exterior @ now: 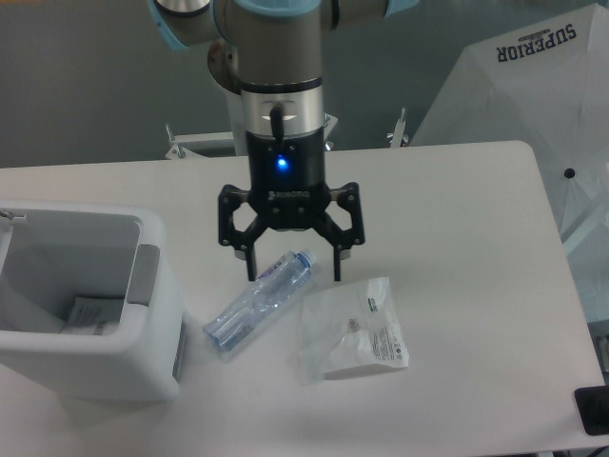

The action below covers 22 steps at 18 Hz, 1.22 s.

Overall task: Place the trash in the trash can
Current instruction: 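Move the open gripper over the clear plastic water bottle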

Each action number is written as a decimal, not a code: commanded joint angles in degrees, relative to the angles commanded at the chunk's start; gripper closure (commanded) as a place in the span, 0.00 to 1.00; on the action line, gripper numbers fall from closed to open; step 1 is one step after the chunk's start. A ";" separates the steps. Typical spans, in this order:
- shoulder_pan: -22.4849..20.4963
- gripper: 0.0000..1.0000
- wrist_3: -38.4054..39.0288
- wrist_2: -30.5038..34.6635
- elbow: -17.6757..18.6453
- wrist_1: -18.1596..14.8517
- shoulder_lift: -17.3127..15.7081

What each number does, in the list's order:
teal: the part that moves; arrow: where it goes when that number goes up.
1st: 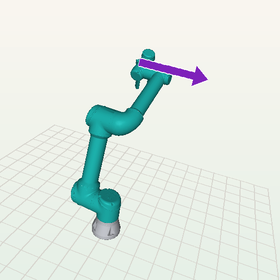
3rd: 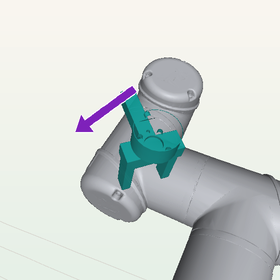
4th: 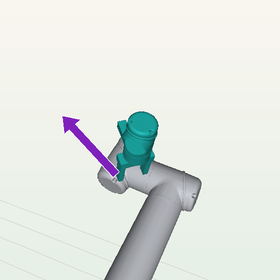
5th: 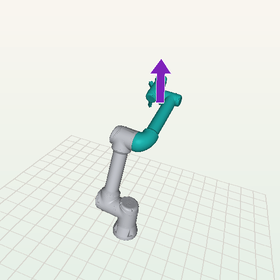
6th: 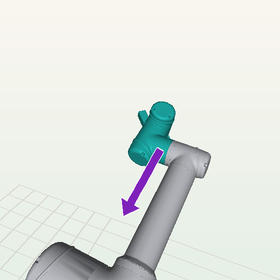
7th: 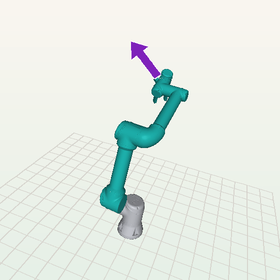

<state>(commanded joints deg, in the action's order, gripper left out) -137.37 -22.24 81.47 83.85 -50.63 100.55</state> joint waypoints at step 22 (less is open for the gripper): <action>-0.44 0.00 -33.02 4.13 20.98 6.07 -0.44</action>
<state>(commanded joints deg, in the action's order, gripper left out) -137.81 -55.25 85.60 104.83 -44.56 100.11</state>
